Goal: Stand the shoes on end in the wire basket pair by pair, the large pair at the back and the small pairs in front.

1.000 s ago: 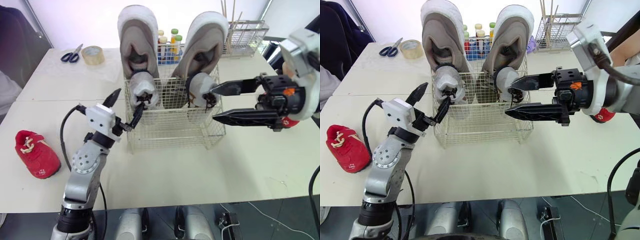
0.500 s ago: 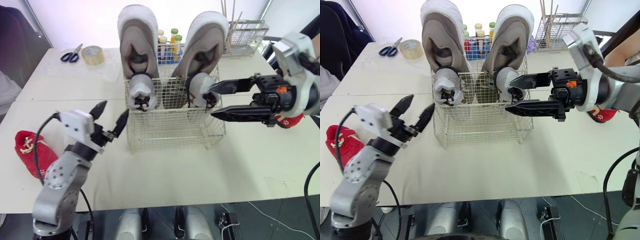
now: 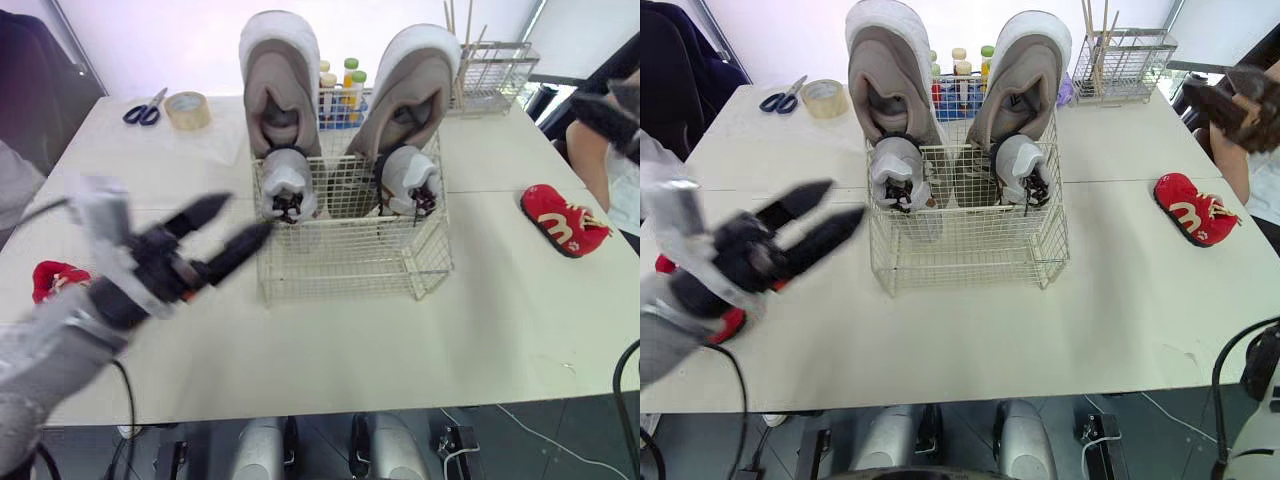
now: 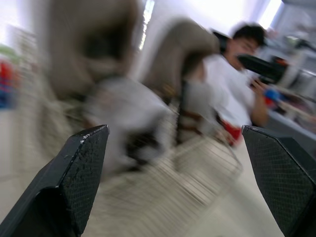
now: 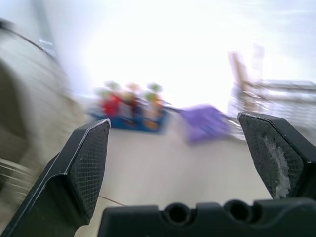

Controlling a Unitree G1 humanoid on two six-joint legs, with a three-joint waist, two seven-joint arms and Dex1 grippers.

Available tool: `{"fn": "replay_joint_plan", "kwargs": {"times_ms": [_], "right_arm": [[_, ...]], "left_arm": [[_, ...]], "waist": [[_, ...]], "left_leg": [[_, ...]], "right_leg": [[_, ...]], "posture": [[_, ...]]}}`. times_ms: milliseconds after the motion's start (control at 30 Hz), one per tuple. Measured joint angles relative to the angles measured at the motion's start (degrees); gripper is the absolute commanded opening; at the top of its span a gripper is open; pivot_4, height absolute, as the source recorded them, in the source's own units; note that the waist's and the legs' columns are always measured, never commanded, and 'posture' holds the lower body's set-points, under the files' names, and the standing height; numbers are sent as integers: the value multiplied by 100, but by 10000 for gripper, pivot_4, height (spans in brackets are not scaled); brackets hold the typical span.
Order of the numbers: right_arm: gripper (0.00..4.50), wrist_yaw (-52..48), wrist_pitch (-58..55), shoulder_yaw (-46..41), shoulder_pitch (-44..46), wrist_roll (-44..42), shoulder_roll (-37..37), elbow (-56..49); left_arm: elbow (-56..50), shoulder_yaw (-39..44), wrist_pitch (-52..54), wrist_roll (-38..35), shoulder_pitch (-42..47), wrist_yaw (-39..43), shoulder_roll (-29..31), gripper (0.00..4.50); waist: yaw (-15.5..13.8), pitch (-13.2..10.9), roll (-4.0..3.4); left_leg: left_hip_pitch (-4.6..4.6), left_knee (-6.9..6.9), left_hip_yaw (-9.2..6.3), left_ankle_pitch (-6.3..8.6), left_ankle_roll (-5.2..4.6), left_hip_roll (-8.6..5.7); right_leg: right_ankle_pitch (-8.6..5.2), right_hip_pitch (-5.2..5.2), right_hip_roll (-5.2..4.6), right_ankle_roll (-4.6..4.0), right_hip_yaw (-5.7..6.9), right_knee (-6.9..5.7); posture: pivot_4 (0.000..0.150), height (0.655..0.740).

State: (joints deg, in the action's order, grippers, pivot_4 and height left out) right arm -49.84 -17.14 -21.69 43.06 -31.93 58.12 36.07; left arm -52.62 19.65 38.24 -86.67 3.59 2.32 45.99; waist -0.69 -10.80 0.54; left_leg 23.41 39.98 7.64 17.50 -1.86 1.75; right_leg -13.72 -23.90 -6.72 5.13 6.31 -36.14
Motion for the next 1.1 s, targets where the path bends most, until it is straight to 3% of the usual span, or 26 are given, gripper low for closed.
{"fn": "replay_joint_plan", "kwargs": {"times_ms": [100, 167, 233, 367, 467, 600, 767, 1100], "right_arm": [[45000, 615, 511, -468, -1043, 241, -331, -149], [45000, 1114, 628, -836, -2269, 391, -721, -919], [45000, 1460, 515, -976, -2927, 460, -1042, -1283], [45000, 1705, 96, -1237, -3274, 408, -1048, -1795], [45000, 1701, 95, -1266, -3208, 477, -886, -1687], [45000, 1413, 407, -1048, -2860, 712, -837, -572], [45000, 1098, 957, -557, -1542, 1142, -791, 1288], [45000, 994, 1676, 3, -29, 1844, -740, 3358]], "left_arm": [[-240, -678, 9, 518, -17, 36, -192, 44544], [-259, -1116, -14, 1046, 4, 136, -378, 44544], [-258, -1459, -38, 1429, 24, 149, -589, 44544], [-342, -1967, -58, 1850, -77, 277, -832, 44544], [-431, -2198, -57, 2064, -123, 349, -912, 44544], [-473, -2283, -106, 2249, -301, 320, -1000, 44544], [-561, -2350, -166, 2386, -580, 245, -973, 44544], [-587, -2315, -380, 2475, -810, 104, -643, 44544]], "waist": [[-12, 4, -18], [-48, 9, -27], [-15, 19, -69], [68, 51, -128], [77, 56, -120], [44, 56, -118], [115, 57, -121], [144, 56, -119]], "left_leg": [[-3, -4, -1, -10, 17, 9], [-5, -10, -10, -21, 36, 11], [-6, -8, -9, -24, 40, 10], [-37, -9, 5, -22, 37, 10], [-51, -13, -4, -21, 37, 12], [-60, -17, -3, -18, 31, 13], [-69, -20, 2, -17, 28, 15], [-71, -26, 2, -17, 29, 13]], "right_leg": [[-1, 3, 19, 2, 5, -5], [-2, 6, 29, 1, 10, -6], [-1, 6, 29, 1, 3, -8], [-1, 17, 36, 2, -28, -8], [-3, 33, 47, -1, -28, -6], [-4, 43, 46, -1, -32, 2], [-4, 45, 44, -2, -42, 1], [-4, 47, 37, -2, -39, 3]], "posture": [[1500, 7400], [1500, 7400], [1500, 7400], [1500, 7400], [1500, 7400], [1500, 7400], [1500, 7400], [1500, 7400]]}}
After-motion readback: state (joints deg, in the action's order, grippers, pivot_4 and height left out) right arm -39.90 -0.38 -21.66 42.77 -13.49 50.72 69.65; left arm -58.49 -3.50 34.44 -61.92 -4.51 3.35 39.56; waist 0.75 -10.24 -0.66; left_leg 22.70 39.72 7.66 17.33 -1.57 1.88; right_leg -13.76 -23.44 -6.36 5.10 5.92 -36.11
